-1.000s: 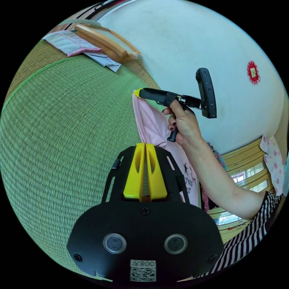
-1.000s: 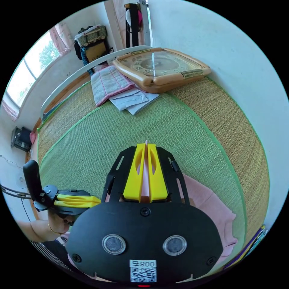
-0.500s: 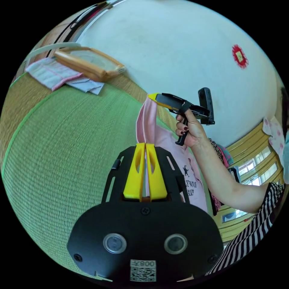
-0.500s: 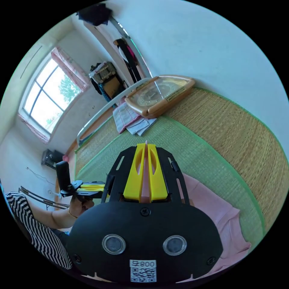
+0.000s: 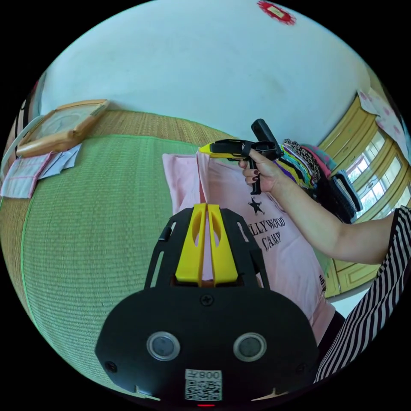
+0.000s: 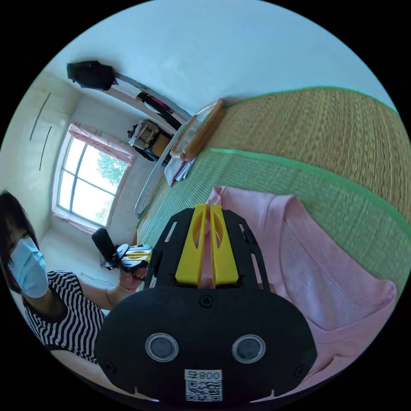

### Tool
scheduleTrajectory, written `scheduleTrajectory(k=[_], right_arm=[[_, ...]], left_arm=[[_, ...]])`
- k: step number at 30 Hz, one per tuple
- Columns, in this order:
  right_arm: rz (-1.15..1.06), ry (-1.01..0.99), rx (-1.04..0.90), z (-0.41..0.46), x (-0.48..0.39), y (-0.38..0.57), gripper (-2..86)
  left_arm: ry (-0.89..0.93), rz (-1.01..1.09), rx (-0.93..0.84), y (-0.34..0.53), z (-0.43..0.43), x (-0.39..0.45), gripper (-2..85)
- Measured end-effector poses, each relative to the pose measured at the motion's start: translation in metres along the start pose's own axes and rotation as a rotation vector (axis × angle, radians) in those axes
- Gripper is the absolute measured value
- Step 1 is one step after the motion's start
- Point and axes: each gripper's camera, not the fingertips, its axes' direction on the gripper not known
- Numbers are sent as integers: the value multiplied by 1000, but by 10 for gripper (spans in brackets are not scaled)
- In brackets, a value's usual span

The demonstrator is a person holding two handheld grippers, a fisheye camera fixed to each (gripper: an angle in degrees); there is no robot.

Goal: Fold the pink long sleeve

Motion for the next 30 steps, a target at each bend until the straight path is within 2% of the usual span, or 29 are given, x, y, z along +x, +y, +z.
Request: scheduleTrajectory(k=[8,13,18,23,30], right_arm=[[100,-26,48,-36,51,29,15],[32,19,45,-42,31,34,12],[-108,152,-103,-2,-14,27,4],[-188,405,-198,42,-43,22,2],[-214,424,-209,45,-65,22,1]], left_arm=[[57,71,-125,-7,37,45,9],[138,69,-111,-7,43,67,20],[28,28,-100,-10,46,73,20],[-71,10,-211,-7,68,82,13],[-103,8,-178,9,68,108,5]])
